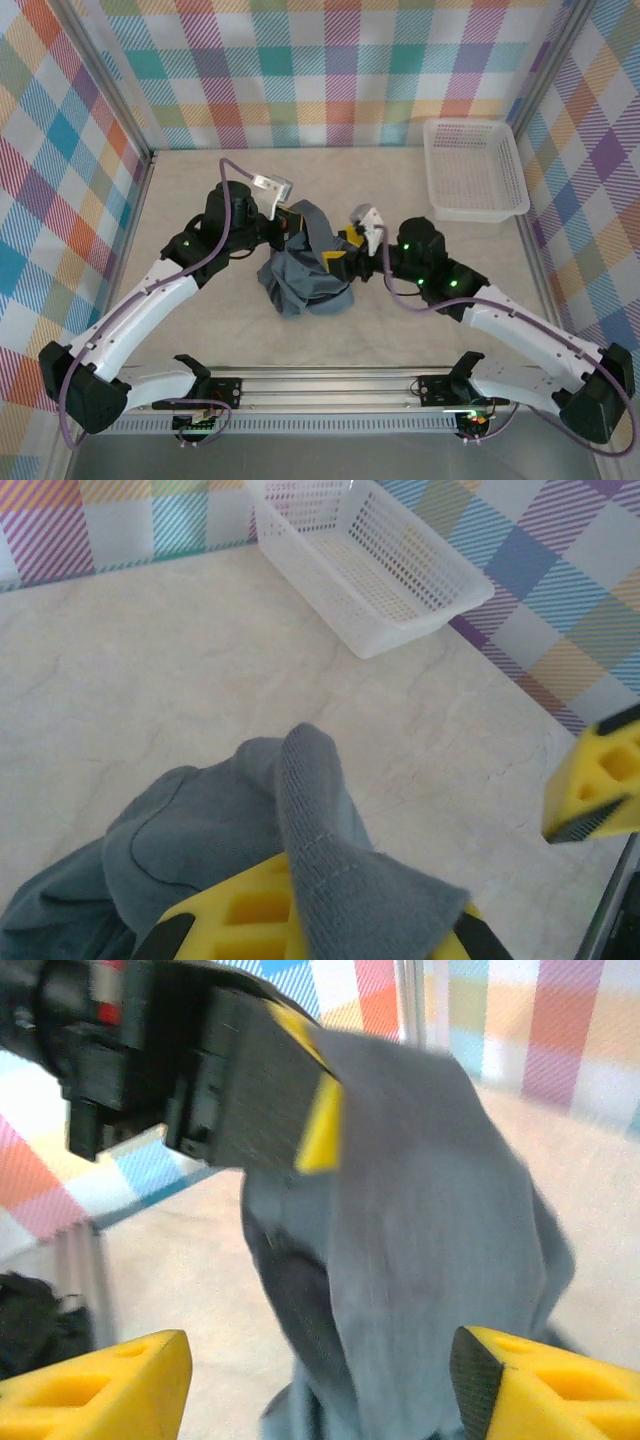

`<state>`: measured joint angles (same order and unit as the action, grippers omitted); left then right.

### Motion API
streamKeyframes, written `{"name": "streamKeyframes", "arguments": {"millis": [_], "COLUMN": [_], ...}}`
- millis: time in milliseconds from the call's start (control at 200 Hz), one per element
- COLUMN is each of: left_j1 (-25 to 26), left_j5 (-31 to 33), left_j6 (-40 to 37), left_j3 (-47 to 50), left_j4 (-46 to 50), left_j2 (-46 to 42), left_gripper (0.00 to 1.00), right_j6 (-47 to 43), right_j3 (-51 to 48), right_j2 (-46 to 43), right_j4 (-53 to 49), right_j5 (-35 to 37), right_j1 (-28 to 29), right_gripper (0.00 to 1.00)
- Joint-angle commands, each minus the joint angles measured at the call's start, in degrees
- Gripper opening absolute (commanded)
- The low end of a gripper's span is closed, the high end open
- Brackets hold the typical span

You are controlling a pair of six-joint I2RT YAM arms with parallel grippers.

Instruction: Fold the inside-out t-shirt

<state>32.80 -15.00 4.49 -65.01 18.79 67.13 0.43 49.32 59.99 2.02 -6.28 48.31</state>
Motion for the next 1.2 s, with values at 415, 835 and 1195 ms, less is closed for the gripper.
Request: {"name": "streamKeyframes", "arguments": {"millis": [415, 835, 1195], "left_j1": [-0.45, 3.46, 9.08], "left_j5": [0.93, -20.25, 8.87], "left_j6": [2.33, 6.48, 3.79], "left_j3": [-3.99, -3.89, 1.21], "left_j4": [1.8, -11.52, -11.67], "left_j2": [0.68, 3.97, -1.03], "left_gripper": [0.0, 0.12, 0.74], "right_j6": [-29.71, 4.57, 26.14], "right_j3": [7.86, 5.28, 0.36], "right_j2": [17.08, -4.15, -20.62], "right_j4": [12.49, -4.95, -23.97], "right_j5": [34.66, 23.14, 36.52], "right_j1": [5.99, -11.7, -21.85], "right_gripper": [0.39, 0.0, 0.57]}}
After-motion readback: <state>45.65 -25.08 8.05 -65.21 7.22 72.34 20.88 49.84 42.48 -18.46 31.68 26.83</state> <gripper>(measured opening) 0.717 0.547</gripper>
